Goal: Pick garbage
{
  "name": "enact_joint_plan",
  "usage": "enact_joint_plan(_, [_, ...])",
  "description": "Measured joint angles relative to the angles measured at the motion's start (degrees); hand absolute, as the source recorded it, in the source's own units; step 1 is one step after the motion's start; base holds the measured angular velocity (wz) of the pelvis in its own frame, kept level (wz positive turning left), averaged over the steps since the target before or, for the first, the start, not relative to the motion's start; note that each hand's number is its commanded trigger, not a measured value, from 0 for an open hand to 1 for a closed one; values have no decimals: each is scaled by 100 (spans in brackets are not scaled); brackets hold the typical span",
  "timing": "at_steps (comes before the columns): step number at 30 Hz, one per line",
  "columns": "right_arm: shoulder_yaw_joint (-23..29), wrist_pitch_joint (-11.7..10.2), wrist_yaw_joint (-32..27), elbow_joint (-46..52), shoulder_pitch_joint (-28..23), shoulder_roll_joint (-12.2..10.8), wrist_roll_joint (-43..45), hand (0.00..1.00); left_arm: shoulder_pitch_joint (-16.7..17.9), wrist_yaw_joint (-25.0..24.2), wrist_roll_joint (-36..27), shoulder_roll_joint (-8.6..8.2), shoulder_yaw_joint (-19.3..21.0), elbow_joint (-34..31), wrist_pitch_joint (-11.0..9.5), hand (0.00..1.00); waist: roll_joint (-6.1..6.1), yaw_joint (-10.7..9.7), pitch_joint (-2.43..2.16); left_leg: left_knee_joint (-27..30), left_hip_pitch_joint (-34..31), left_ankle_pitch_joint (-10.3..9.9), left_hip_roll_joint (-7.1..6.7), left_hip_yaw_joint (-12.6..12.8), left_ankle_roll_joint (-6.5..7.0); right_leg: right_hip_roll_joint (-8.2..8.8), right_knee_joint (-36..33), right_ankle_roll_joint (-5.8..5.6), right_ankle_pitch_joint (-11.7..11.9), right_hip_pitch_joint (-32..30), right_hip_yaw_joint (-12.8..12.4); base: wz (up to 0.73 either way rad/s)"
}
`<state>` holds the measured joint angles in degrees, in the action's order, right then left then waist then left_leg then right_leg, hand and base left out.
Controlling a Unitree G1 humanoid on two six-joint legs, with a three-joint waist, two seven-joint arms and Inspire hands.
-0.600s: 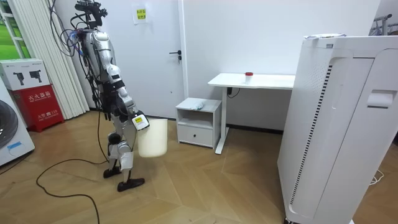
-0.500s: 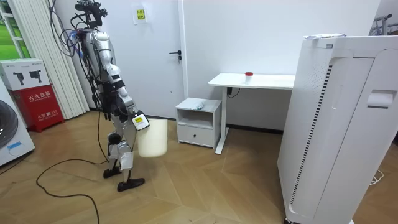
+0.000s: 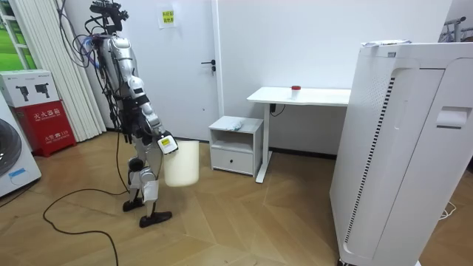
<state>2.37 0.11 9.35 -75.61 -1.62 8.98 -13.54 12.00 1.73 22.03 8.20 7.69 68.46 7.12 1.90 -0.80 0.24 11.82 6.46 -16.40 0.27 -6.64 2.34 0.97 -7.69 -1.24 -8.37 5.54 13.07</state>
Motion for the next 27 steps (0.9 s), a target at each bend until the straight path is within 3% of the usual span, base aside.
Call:
enact_joint_plan(8, [18, -1, -22, 7, -109, 10, -190, 100, 40, 22, 6, 6, 15, 21, 48, 0, -7, 89, -5, 3, -8, -1, 2, -27, -2, -2, -13, 4, -16, 9, 60, 1])
enact_joint_plan(12, [141, 32, 15, 5, -131, 14, -152, 100, 51, -11, 20, 13, 227, 21, 39, 0, 25, 123, -36, 354, -149, -69, 23, 50, -70, 15, -238, 43, -189, -57, 129, 11])
enact_joint_plan(15, [131, 39, 71, 6, -108, 12, -126, 100, 55, -23, 8, 67, 293, 23, 35, 0, 95, 222, -30, 1194, -490, -247, 106, 356, -261, 9, -728, 161, -483, -256, 117, 1])
enact_joint_plan(17, [132, 49, 118, -4, -126, 22, -127, 100, 56, -66, 2, 98, 283, 22, 42, 0, 135, 260, -15, 1990, -777, -253, 219, 639, -272, -25, -892, 282, -672, -285, 115, 0])
enact_joint_plan(19, [122, 66, 124, -4, -132, 62, -134, 100, 75, -137, 8, 99, 275, 29, 46, 0, 83, 253, -3, 3087, -1271, -170, 457, 745, -340, -143, -1038, 455, -840, -224, 71, 2])
enact_joint_plan(20, [108, 69, 120, 2, -149, 70, -169, 100, 78, -136, 6, 98, 273, 30, 47, 0, 95, 250, 7, 3398, -1448, -75, 495, 743, -340, -161, -1078, 490, -882, -178, 74, 15])
enact_joint_plan(21, [107, 71, 105, 30, -169, 87, -254, 100, 85, -138, 1, 92, 233, 29, 35, 0, 109, 251, 3, 3535, -1729, -103, 468, 778, -294, -145, -1140, 523, -958, -153, 95, 19])
enact_joint_plan(23, [125, 110, -5, 29, -182, 123, -267, 100, 140, -138, 2, 68, 133, -6, -1, 0, 110, 260, 9, 3081, -2219, -107, 281, 873, -260, -62, -1210, 521, -1066, -164, 103, 7])
enact_joint_plan(24, [122, 114, -55, 26, -193, 138, -303, 100, 193, -137, 0, 66, 105, -2, 7, 0, 109, 261, 9, 2497, -2515, -12, 188, 953, -303, -7, -1204, 519, -1118, -129, 126, -9])
enact_joint_plan(25, [120, 116, -58, 25, -257, 174, -322, 100, 216, -127, -5, 66, 109, -2, 7, 0, 82, 281, 17, 1743, -2730, 287, 132, 1004, -340, 4, -1204, 510, -1192, -72, 146, -11])
enact_joint_plan(26, [119, 121, -59, 26, -290, 187, -322, 100, 237, -124, -4, 69, 109, -2, 7, 0, 66, 291, 11, 1412, -2798, 556, 115, 1014, -323, 10, -1206, 501, -1237, -35, 151, -21])
enact_joint_plan(27, [115, 126, -82, 49, -323, 194, -321, 100, 301, -120, -5, 68, 117, -5, 5, 0, 68, 298, 6, 914, -2824, 1029, 106, 1091, -299, 47, -1194, 467, -1331, 76, 118, -20])
